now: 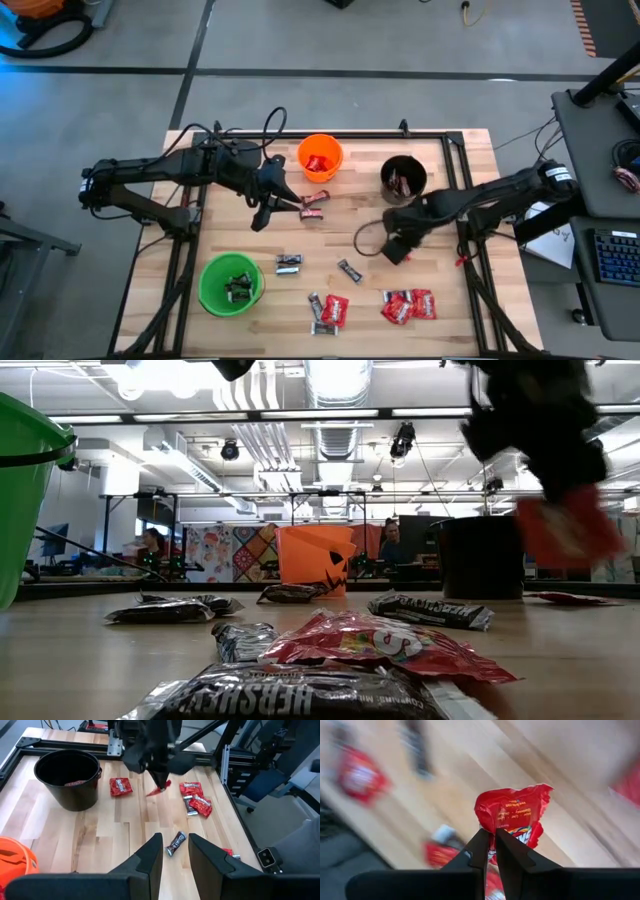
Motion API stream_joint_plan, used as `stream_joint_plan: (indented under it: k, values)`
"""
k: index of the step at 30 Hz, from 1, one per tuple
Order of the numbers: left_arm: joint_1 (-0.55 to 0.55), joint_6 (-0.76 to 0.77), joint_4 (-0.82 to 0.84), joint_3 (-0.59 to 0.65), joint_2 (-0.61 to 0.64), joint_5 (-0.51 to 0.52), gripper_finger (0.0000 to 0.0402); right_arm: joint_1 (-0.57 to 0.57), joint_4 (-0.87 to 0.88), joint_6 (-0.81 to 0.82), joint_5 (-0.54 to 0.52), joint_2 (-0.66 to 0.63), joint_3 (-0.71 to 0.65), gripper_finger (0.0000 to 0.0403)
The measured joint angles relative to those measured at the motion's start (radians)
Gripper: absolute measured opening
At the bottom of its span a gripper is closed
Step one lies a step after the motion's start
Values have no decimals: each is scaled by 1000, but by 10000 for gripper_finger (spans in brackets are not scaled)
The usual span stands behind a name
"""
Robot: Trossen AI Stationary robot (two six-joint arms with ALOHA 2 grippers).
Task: Sort candy
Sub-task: Put the red candy into the orange bucket
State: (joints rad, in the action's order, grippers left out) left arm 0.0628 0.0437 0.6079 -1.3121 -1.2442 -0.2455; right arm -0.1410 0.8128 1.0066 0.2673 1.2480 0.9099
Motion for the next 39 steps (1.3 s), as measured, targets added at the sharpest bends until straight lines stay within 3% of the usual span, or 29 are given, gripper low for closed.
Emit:
stream_joint_plan:
  k: [7,18,30,39]
  values:
    - [0,20,6,0,0,0,78,127,-101,-164,-118,19,246,26]
    - [0,99,30,0,16,0,78,401,-308,-468,-78,107,481,23]
    - [0,161,72,0,32,26,78,596,-409,-635,-50,380,665,9]
    - [0,230,197,0,52,29,78,632,-360,-654,-59,573,734,9]
